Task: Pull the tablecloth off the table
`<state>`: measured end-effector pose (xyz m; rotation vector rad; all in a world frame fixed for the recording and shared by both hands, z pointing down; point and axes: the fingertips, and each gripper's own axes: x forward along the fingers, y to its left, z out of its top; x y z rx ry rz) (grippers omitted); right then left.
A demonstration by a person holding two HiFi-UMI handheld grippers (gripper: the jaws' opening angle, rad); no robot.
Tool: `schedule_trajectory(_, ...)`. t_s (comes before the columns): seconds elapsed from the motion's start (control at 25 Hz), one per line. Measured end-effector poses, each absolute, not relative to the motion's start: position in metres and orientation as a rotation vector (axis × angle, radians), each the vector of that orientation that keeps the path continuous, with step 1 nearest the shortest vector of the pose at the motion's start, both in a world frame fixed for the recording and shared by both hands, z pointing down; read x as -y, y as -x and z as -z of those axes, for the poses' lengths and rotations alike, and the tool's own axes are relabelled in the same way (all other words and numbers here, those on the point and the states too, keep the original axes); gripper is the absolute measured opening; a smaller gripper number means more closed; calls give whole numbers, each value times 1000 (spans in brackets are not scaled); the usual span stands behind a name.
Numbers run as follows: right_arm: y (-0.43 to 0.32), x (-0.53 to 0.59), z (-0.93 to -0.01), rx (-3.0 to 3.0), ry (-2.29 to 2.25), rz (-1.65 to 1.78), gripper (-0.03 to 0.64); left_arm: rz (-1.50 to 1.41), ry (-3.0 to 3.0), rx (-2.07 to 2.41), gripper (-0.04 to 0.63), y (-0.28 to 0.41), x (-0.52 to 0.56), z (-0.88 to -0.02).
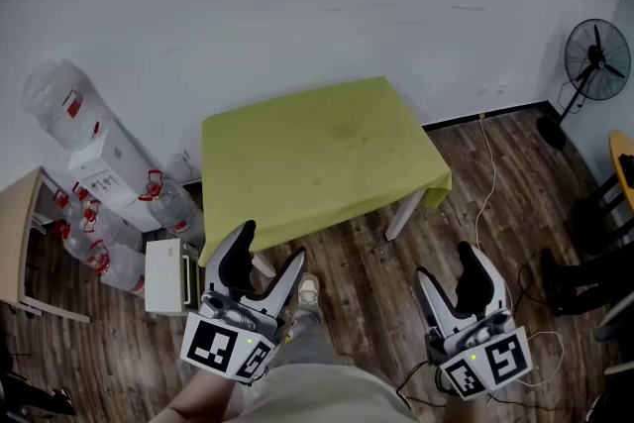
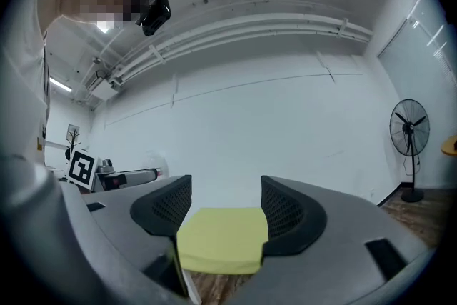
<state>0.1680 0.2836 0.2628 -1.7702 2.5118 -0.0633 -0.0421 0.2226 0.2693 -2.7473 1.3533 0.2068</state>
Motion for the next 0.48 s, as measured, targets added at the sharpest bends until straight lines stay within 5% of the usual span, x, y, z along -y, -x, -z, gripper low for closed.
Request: schedule_trajectory(0.48,-164,-119,-289,-2573,1809,159,311,-103,2836,-1444,314,56,-57,-309)
